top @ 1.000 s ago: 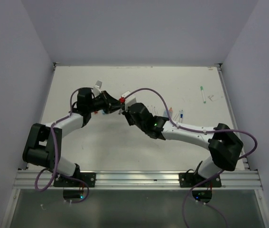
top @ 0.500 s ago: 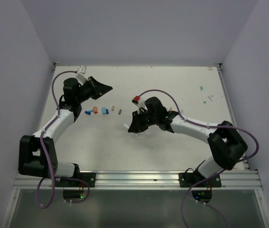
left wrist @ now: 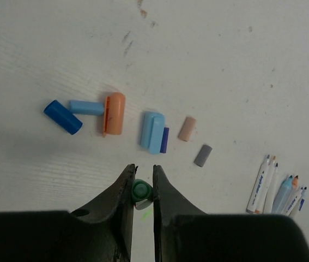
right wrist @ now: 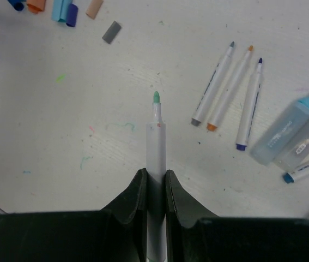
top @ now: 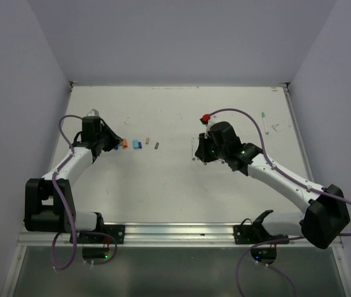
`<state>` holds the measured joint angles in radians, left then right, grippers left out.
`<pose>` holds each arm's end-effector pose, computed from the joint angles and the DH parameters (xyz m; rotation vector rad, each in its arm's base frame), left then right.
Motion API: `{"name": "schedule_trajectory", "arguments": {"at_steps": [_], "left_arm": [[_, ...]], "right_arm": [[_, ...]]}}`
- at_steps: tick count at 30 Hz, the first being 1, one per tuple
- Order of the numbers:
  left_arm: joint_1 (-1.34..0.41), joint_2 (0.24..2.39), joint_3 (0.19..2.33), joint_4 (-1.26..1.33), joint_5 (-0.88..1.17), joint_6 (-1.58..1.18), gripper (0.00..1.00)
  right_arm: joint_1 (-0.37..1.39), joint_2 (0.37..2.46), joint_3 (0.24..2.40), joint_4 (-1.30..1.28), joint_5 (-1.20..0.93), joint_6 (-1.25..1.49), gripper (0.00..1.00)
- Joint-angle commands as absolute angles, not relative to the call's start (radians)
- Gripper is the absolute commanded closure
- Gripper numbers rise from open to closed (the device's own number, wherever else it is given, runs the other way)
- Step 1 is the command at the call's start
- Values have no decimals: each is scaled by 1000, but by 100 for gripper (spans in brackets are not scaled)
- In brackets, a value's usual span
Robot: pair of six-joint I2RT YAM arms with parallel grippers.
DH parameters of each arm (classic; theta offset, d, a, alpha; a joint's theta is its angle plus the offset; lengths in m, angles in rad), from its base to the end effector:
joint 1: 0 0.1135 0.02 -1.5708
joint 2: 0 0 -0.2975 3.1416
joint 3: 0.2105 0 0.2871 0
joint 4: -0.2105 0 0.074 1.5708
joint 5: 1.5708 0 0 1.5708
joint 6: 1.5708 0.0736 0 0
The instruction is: Open the pen caps
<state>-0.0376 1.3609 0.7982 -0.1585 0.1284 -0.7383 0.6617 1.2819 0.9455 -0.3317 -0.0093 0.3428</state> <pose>0.3373 -0.0221 0.2084 -0.7410 2.2264 -0.5409 0.2646 0.2070 0.2712 -0.3699 2.2675 0.5455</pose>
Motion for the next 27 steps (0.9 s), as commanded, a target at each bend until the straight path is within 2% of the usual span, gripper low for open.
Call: {"name": "schedule_trajectory", "arguments": {"at_steps": [1,4,8,11,18,22,27], "left_arm": [[0,1379,743,-135,116,-732,100],[0,1405,723,-106,126,-750,100],[26,1463,727,-118,94,-752,87],[41,1483,716,-109,95,-762,82],[69,1531,735,-127,106,-752,76],[84,1540,733,-129,100,-753,67],[91,1542,718,-114,110,-762,64]], "right_arm": [[655,1241,920,-376,52,316,100],[624,1252,917,-388,74,296,100],[586,1246,905,-385,40,291,100],[575,1252,897,-370,12,291,100],[555,1272,881,-342,3,290,100],[551,1282,877,-330,3,288,100],[546,1285,876,-331,5,290,100]]}}
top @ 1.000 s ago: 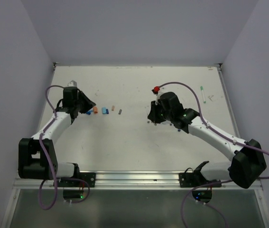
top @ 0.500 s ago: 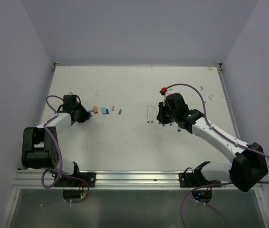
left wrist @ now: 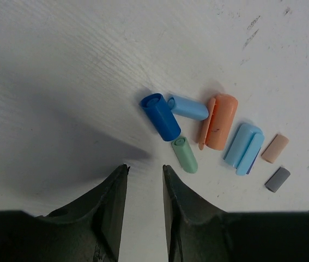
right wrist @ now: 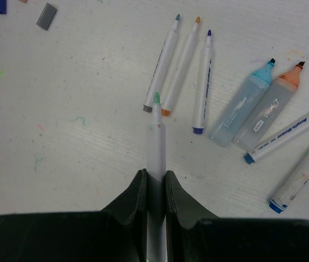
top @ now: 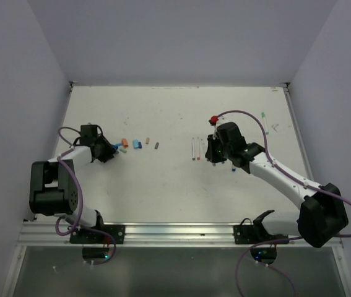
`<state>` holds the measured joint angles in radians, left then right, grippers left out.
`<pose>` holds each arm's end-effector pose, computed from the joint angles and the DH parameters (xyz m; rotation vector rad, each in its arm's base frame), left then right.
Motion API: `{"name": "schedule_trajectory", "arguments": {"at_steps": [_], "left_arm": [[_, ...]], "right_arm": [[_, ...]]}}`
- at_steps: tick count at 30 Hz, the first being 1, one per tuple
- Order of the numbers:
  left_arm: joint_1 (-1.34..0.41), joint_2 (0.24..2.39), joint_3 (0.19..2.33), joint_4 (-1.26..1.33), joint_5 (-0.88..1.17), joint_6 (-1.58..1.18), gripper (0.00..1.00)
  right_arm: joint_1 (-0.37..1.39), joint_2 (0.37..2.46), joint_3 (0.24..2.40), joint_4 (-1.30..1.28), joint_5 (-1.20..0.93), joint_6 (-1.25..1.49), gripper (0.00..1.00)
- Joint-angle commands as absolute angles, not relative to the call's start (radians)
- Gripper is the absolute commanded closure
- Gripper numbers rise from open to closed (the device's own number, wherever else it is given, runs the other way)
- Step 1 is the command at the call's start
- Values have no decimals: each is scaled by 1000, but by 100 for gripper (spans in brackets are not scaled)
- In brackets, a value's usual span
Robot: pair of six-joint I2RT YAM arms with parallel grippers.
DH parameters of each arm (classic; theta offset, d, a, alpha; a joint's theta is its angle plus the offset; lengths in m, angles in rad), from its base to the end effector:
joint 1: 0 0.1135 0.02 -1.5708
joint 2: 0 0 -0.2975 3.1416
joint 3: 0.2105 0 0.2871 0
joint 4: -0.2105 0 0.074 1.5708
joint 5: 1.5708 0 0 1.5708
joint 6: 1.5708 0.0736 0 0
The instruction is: Open the pen caps
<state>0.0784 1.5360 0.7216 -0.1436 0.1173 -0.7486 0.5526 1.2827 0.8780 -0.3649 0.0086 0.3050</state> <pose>0.3302 0.0173 0.1275 -0.9890 2.3728 -0.4099 0.2754 0.1691 0.2406 -0.2893 2.3603 0.4094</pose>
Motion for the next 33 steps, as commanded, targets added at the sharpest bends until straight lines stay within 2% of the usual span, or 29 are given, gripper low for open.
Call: {"name": "schedule_trajectory", "arguments": {"at_steps": [1,9,14,17,21,27,33], "left_arm": [[91,1540,715,-112,113,-765,64],[91,1422,672,-77,204,-765,63],[75,1284,617,-17,293,-762,50],[14,1232,623,40,316,-736,44],[-171,1281,684,15,325,-692,39],[-310,1339,669,133,428,-709,39],[-374,1355,686,146,488,-712,41]], "right_arm": [[545,1284,876,-330,3,288,100],[499,1281,881,-356,23,307,100],[397,1293,870,-399,130,334,100],[328,1295,859,-429,213,354,100],[212,1337,842,-434,209,380,100],[178,1462,894,-477,235,347,100],[164,1522,893,-479,307,342,100]]}}
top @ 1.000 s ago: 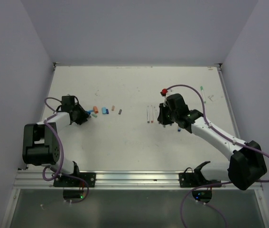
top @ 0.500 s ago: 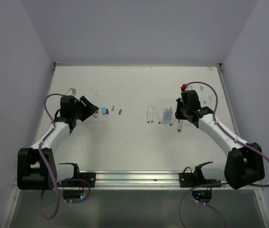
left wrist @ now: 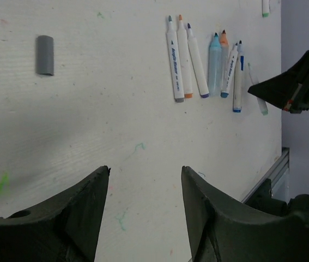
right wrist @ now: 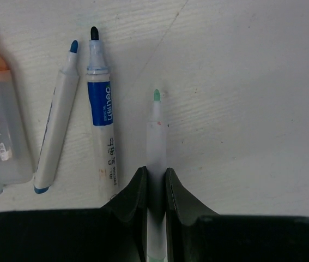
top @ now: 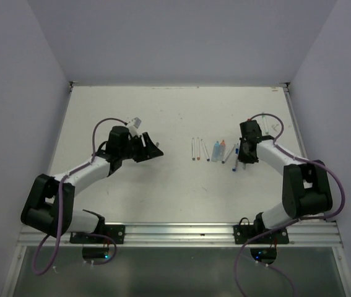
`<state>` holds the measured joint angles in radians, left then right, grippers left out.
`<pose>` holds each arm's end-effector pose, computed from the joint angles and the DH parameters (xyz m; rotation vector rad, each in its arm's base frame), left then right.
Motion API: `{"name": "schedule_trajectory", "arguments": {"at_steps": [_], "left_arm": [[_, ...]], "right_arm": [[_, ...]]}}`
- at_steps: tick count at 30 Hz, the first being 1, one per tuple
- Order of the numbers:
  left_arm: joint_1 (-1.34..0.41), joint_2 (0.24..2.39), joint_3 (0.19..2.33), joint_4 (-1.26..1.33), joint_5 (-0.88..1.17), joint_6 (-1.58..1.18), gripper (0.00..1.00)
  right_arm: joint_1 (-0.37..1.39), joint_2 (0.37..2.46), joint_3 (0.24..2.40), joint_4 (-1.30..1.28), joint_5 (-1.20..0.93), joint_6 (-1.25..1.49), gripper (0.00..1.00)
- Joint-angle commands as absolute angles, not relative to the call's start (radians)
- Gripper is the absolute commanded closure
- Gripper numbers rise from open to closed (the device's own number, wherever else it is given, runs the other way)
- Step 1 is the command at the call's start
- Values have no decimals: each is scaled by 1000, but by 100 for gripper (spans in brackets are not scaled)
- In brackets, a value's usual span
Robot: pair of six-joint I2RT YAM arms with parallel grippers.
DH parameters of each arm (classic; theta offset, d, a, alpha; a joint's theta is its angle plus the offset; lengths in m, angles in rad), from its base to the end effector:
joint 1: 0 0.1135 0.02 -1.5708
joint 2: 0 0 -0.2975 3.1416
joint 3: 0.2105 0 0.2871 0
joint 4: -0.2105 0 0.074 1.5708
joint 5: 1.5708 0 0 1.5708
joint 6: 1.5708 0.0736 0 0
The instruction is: Open the pen caps
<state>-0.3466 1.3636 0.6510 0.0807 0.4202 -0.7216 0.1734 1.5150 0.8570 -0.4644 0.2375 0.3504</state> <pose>0.2949 -0.1384 0.1831 -0.1868 2.3375 -1.0300 0.3234 0.0391 0.1552 0.3055 2.6285 -0.1487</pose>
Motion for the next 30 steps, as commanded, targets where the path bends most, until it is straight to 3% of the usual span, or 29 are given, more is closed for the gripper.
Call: {"name": "schedule_trajectory", "arguments": {"at_steps": [1,5,14,20,30], "left_arm": [[-379,1348,684,146,495,-713,41],[-393,1301,689,129,526,-713,41],[-393,1252,706,81,552,-684,40],[-393,1235,678,98,555,-684,39],[-393,1221,663,100,568,-673,39]], "right_arm": [[163,1525,891,-480,314,342,100],[164,1551,888,-473,292,337,100],[164,1618,899,-420,183,328,90],[164,1591,891,-410,158,325,74],[163,1490,969,-479,273,334,70]]}}
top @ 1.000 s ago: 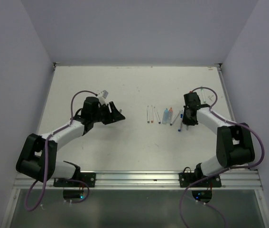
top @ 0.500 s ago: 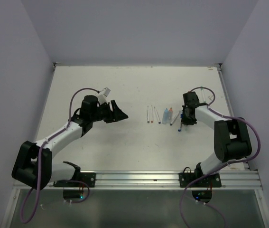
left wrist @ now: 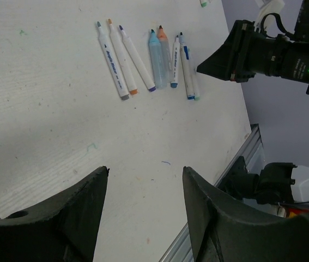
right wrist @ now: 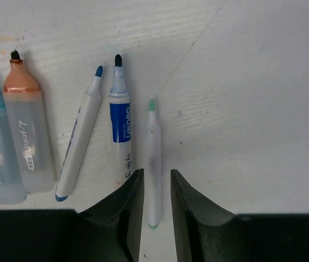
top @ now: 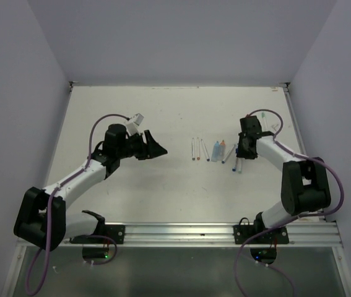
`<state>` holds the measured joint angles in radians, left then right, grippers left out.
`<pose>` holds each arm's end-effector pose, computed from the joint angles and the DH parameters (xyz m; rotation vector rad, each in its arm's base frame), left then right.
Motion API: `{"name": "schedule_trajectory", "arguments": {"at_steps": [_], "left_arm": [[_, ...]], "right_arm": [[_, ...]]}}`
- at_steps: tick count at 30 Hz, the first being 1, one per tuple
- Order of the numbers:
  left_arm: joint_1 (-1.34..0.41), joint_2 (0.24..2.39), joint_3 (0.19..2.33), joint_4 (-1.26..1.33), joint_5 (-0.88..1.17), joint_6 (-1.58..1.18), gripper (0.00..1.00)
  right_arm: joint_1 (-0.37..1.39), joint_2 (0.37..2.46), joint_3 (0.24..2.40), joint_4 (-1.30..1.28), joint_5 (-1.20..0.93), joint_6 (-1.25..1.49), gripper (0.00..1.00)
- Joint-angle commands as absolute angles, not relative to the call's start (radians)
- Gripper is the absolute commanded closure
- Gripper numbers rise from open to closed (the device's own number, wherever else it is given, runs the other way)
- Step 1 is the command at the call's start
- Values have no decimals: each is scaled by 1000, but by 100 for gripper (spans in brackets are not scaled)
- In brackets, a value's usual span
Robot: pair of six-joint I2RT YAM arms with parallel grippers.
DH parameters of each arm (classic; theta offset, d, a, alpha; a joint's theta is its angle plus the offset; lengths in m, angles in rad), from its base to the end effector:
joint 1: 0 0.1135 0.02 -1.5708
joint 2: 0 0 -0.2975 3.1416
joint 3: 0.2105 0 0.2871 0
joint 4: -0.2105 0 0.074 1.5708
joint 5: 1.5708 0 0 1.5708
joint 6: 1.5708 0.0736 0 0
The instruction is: Open the pen caps
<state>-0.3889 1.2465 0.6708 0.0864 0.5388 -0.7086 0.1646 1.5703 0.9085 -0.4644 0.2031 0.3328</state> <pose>0.2766 -0.1542 0.2285 0.0099 2.2188 -1.2012 0.3389 0.0412 0.1539 0.2845 2.6455 -0.1147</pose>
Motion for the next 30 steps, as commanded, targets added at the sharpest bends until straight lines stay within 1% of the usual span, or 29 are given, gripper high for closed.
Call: {"name": "schedule_trajectory", "arguments": {"at_steps": [1,4,6,7,9,10,11,16,25,30], "left_arm": [[-393,1221,661,100,569,-672,39],[-393,1221,660,107,571,-673,39],[-393,1224,653,126,578,-684,39],[-393,1224,650,133,583,-689,39],[-393,1232,643,152,595,-701,39],[-393,1238,641,155,598,-701,39],[-393,1239,640,156,600,-704,39],[-393,1246,641,137,600,-690,39],[-393,1262,656,91,588,-649,39],[-391,1289,680,77,586,-632,39]], "right_arm": [[163,1480,991,-480,291,331,70],[160,1496,1075,-489,354,311,71],[147,1555,1136,-523,383,301,71],[146,1578,1170,-534,400,299,70],[137,1629,1244,-532,442,285,62],[135,1641,1281,-526,460,278,54],[132,1654,1292,-516,471,255,2],[77,1758,1368,-499,500,247,1],[-71,1905,1423,-482,390,302,1],[-115,1989,1491,-472,309,287,11]]}}
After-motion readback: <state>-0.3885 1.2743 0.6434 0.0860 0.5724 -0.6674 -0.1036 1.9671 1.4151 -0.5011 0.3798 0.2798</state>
